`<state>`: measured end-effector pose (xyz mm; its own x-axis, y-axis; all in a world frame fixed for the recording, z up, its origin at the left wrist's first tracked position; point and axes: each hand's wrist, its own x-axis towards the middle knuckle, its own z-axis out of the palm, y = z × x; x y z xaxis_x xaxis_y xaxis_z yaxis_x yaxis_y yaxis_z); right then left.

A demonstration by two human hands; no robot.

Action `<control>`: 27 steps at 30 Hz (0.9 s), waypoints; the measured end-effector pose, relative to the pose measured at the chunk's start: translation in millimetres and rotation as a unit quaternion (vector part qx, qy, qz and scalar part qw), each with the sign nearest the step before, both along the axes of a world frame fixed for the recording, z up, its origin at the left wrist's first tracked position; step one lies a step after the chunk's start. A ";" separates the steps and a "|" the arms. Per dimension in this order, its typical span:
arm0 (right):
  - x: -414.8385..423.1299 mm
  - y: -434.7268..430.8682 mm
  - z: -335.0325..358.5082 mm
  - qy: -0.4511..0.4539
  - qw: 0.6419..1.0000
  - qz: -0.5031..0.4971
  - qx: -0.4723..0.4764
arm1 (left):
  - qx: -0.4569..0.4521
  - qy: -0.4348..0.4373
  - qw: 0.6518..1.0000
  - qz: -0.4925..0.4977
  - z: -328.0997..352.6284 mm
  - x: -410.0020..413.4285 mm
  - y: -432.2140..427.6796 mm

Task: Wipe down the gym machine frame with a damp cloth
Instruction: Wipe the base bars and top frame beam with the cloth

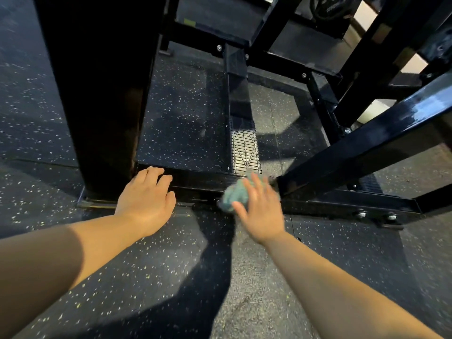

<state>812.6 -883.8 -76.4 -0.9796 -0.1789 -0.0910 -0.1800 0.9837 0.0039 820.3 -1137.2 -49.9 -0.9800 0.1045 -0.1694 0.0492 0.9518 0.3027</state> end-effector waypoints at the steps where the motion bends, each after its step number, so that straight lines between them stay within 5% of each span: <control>1: 0.6 12.5 1.7 -0.009 1.000 -0.028 0.001 | -0.004 0.000 1.000 -0.002 -0.9 -0.1 0.0; 5: 0.1 -32.8 0.1 -0.006 0.995 -0.102 -0.023 | -0.013 0.004 1.000 -0.004 -2.0 -1.4 -2.4; 10: 2.6 -134.8 -0.1 -0.069 0.992 0.066 -0.081 | 0.062 0.033 0.997 0.040 -5.8 -3.6 -5.5; 14: -7.8 -98.3 1.8 -0.046 0.984 0.164 -0.061 | 0.143 0.048 0.986 0.069 -4.5 0.1 -4.8; 19: -3.5 14.9 -4.7 0.031 0.997 -0.045 -0.046 | 0.124 0.030 0.992 0.019 -4.3 5.9 -5.4; 23: -9.8 -37.9 -13.1 0.081 0.972 -0.183 -0.123 | 0.143 0.039 0.989 0.010 -3.3 12.5 -14.5; 27: -6.8 -127.6 -19.9 0.097 0.987 -0.049 -0.119 | 0.162 0.082 0.983 0.031 -2.9 28.1 -26.0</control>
